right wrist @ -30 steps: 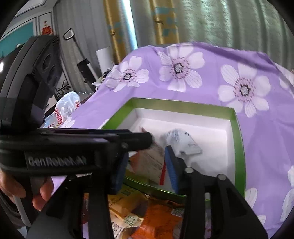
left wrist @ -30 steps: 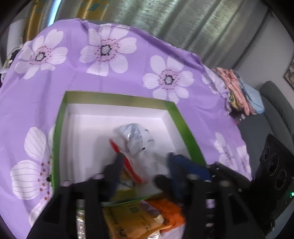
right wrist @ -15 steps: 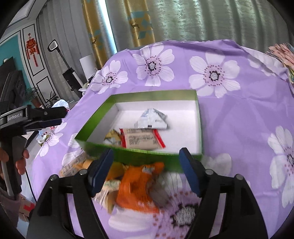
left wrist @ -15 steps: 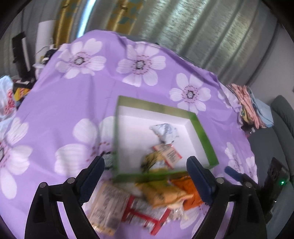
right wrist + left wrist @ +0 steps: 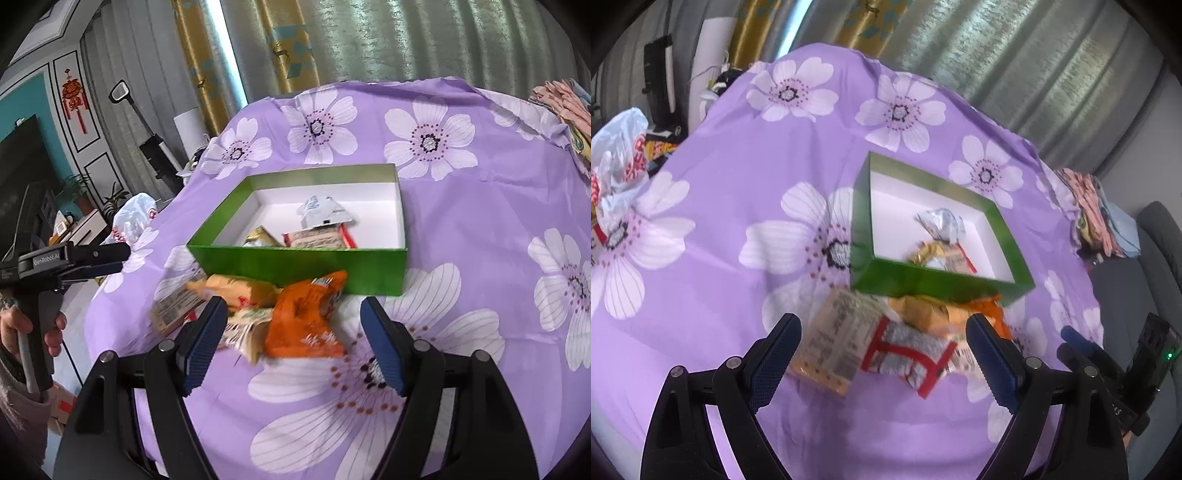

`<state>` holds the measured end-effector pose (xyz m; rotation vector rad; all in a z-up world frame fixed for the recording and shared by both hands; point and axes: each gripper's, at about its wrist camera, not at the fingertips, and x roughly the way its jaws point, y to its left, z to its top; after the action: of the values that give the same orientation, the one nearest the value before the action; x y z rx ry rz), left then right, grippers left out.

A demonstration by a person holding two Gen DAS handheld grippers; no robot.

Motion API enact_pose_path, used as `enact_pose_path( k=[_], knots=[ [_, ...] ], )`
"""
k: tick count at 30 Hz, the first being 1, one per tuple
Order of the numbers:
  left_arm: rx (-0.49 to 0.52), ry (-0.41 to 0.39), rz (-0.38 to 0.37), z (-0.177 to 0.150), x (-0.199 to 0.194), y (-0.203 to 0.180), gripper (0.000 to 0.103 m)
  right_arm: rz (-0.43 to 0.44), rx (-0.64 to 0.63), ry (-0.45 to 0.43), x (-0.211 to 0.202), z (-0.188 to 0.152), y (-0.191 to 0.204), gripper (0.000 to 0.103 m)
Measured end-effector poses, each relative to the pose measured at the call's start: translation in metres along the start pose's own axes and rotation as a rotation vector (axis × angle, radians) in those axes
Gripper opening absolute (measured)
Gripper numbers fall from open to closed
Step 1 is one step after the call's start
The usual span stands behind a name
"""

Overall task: Organize snacks
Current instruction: 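Lower the biscuit packet into the green box and open the right gripper, then close the left gripper on the red-and-white snack packet beside the box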

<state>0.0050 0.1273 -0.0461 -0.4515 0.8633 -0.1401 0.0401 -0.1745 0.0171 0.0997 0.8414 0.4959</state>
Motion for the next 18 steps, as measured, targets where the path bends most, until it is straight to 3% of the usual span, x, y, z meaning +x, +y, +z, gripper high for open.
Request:
enact_pose_path(
  k=[10, 15, 18],
  knots=[
    [-0.118, 0.134, -0.180, -0.039, 0.020, 0.001, 0.091, 0.114, -0.076, 0.054, 0.005, -0.020, 0.036, 0.074],
    [-0.247, 0.186, -0.230, -0.053, 0.037, 0.009, 0.091, 0.161, -0.123, 0.084, 0.018, -0.024, 0.053, 0.069],
    [-0.257, 0.195, -0.232, -0.053, 0.041, 0.007, 0.091, 0.172, -0.132, 0.106, 0.028, -0.024, 0.056, 0.066]
  ],
)
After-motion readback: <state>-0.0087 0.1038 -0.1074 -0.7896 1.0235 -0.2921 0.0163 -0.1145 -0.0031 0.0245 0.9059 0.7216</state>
